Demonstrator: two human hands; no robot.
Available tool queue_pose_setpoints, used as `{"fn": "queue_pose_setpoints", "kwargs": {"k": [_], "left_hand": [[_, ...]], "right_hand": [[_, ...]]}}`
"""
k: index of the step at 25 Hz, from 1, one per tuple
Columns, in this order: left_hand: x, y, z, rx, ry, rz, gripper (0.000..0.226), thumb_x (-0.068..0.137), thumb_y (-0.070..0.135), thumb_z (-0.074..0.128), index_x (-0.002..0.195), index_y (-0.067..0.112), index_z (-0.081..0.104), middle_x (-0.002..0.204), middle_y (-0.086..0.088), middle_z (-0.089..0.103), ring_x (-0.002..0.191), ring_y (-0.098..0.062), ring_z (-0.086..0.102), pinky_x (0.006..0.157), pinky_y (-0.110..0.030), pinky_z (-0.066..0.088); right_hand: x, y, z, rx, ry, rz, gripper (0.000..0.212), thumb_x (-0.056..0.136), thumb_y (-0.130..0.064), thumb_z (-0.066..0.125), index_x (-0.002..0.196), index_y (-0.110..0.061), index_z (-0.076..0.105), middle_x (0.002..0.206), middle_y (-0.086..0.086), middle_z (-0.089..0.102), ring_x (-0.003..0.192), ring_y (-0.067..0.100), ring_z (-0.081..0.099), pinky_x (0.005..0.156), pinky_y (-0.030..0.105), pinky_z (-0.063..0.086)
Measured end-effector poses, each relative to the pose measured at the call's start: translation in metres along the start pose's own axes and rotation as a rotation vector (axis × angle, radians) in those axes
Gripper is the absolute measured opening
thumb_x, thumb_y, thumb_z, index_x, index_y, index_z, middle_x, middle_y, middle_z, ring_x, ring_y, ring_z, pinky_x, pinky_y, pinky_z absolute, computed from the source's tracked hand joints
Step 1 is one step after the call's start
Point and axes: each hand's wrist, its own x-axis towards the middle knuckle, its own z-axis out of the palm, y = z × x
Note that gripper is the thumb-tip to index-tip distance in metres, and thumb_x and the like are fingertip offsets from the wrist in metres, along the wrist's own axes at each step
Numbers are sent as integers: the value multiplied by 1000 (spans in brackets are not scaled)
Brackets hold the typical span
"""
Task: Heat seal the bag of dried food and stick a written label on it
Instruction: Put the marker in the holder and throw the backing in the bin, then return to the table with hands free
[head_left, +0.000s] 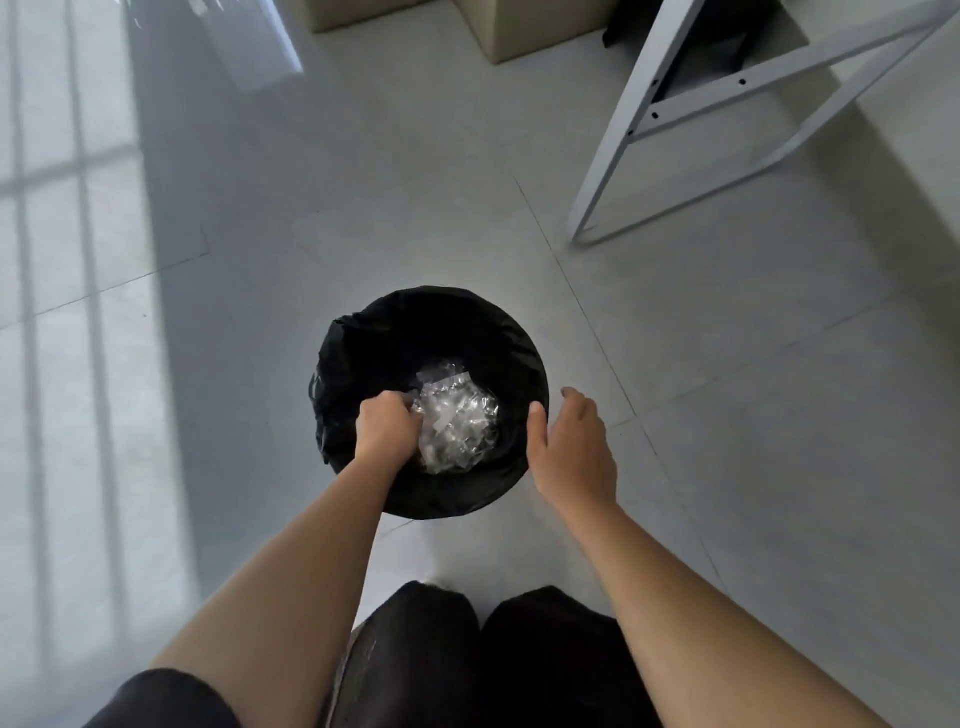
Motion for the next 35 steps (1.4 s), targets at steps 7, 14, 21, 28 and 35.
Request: {"fn": "queue_pose_setpoints", "kwargs": {"k": [7,14,21,28,35], "left_hand": [[-136,105,-171,108,48,374,30,92,13,45,117,6,61,112,-18,65,108,-35,57,89,-39,45],[-305,238,-301,-27,195,700,34,96,8,42,126,-2,53,125,-23,57,115,-36,53,97,-42,41],[-431,355,-249,89,-73,1095,44,99,17,38,139,0,39,142,-19,45,130,-32,43,107,-37,32],[-553,435,-135,388,-362,1403,53,102,27,29,146,0,21,154,-18,26,138,-32,31,113,-39,27],[-678,520,9,483,-534,1463,54,102,28,30,147,0,20,154,-18,26,140,-31,29,113,-37,24]], "right_hand": [[-78,-105,-192,-106,-44,-230,49,99,-38,27,137,-7,35,145,10,36,128,27,39,103,38,33],[-182,-139,-396,-17,302,-123,37,98,-24,31,124,-4,47,121,14,55,110,32,52,94,38,39],[-256,-29,-490,85,579,294,50,99,-29,32,140,-2,31,148,15,34,136,28,32,114,37,24],[-351,126,-529,262,825,703,55,99,-33,32,143,-1,22,152,16,26,140,27,24,115,37,19],[-420,304,-570,365,935,1003,61,96,-36,39,143,0,22,149,19,29,138,30,26,114,39,24]]}}
